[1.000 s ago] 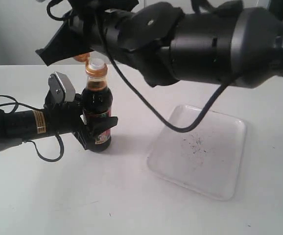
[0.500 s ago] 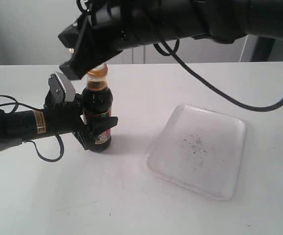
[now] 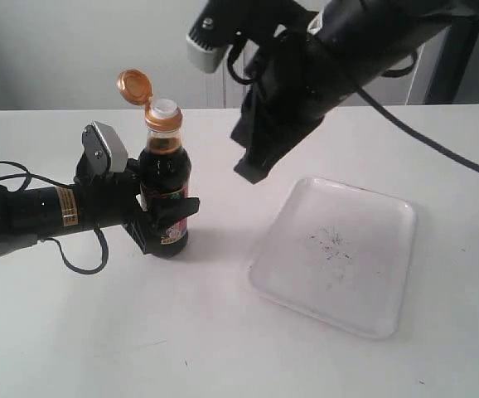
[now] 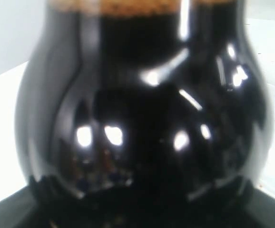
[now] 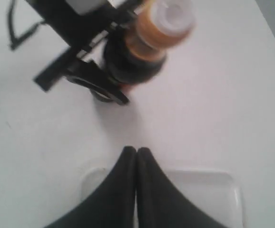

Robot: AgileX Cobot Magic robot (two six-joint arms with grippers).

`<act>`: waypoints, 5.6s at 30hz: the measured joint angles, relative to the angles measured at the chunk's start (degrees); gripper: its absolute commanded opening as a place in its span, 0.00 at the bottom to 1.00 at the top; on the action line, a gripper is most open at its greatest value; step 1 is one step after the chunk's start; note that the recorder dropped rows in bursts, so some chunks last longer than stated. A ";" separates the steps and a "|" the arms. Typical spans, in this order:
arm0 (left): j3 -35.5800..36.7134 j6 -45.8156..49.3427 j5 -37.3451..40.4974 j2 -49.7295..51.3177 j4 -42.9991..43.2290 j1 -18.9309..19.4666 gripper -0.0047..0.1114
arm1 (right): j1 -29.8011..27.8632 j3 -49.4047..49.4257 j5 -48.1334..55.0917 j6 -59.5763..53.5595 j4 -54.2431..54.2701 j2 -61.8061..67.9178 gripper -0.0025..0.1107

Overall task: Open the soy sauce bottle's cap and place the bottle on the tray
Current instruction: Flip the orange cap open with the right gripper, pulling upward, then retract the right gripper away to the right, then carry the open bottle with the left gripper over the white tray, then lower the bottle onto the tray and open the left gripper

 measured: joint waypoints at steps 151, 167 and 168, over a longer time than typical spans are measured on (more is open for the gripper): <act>-24.91 3.19 9.67 13.54 -29.77 -31.76 0.94 | -32.81 29.97 -32.81 31.44 -12.16 -13.35 0.02; -25.20 2.63 12.31 12.21 -28.32 -31.28 0.94 | -32.81 29.97 -33.04 31.44 -12.16 -13.35 0.02; -25.20 2.63 13.49 11.71 -28.02 -31.28 0.94 | -32.81 29.97 -33.16 31.44 -12.16 -13.35 0.02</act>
